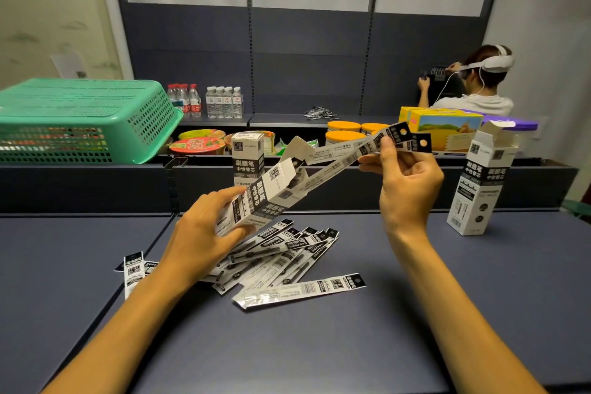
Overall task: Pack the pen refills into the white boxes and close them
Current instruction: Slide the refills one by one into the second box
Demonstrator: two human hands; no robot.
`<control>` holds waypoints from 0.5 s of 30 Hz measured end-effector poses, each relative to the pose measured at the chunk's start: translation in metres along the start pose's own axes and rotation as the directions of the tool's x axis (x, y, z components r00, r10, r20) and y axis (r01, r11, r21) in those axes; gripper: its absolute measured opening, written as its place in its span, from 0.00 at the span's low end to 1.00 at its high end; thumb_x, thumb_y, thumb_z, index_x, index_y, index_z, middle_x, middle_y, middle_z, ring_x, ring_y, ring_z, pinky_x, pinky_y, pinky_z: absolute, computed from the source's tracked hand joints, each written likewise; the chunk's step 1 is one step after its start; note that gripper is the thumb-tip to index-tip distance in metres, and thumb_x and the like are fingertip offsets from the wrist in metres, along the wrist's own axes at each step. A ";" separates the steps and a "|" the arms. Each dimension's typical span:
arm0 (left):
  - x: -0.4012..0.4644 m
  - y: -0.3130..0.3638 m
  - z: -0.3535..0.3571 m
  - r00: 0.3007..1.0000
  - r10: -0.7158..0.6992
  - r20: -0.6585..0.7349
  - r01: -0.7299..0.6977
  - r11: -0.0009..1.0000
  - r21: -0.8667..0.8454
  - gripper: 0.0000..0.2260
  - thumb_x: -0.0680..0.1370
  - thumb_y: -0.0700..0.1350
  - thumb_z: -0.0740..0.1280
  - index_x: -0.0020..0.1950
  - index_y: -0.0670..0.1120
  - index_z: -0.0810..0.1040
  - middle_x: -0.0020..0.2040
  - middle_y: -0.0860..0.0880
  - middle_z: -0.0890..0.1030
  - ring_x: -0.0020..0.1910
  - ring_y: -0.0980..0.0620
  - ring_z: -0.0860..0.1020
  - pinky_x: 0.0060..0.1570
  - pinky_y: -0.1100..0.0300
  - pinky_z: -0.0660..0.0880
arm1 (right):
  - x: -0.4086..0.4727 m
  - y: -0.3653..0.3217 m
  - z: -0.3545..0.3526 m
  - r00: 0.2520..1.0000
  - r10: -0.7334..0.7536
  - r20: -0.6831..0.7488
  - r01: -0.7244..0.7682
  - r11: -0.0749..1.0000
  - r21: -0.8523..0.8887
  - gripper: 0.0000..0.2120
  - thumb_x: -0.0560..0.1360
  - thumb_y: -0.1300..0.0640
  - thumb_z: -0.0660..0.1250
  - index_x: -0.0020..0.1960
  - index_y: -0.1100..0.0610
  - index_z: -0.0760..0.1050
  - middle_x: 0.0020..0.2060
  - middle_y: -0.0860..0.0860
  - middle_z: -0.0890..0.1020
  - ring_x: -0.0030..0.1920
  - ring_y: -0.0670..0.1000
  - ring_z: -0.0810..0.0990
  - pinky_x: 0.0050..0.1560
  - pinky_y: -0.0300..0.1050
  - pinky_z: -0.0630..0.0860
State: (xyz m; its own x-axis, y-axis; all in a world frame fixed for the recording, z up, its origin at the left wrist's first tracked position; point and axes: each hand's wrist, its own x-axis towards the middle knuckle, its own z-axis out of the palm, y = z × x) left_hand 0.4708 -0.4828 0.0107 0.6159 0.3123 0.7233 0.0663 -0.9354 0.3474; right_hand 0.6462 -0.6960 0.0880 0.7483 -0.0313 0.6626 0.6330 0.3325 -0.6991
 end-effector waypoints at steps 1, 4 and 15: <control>0.000 0.000 0.000 1.000 0.001 0.001 -0.001 1.000 0.001 0.31 0.70 0.49 0.76 0.69 0.58 0.67 0.55 0.52 0.78 0.51 0.54 0.76 0.46 0.51 0.80 | -0.001 0.001 0.001 1.000 -0.014 0.011 0.014 1.000 -0.010 0.06 0.79 0.57 0.66 0.50 0.60 0.78 0.40 0.52 0.85 0.36 0.50 0.86 0.39 0.47 0.83; 0.001 -0.002 0.001 1.000 -0.003 0.003 0.003 1.000 0.000 0.31 0.70 0.50 0.76 0.69 0.59 0.65 0.56 0.51 0.78 0.52 0.54 0.76 0.47 0.50 0.80 | -0.003 0.001 0.003 0.999 -0.030 0.015 0.030 1.000 -0.002 0.08 0.79 0.57 0.66 0.50 0.63 0.79 0.39 0.53 0.85 0.36 0.50 0.86 0.40 0.48 0.83; 0.000 -0.003 0.001 1.000 -0.002 0.003 0.002 1.000 0.003 0.31 0.70 0.51 0.75 0.70 0.59 0.66 0.56 0.53 0.77 0.53 0.55 0.76 0.47 0.52 0.80 | 0.005 0.001 -0.001 1.000 0.010 -0.026 -0.008 0.997 0.082 0.09 0.80 0.60 0.65 0.54 0.66 0.77 0.43 0.53 0.85 0.39 0.51 0.86 0.39 0.47 0.83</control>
State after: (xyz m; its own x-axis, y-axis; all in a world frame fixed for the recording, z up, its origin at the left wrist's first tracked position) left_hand 0.4714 -0.4804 0.0097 0.6184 0.3140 0.7204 0.0699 -0.9350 0.3476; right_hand 0.6507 -0.6966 0.0906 0.7592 -0.0522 0.6487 0.6089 0.4089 -0.6797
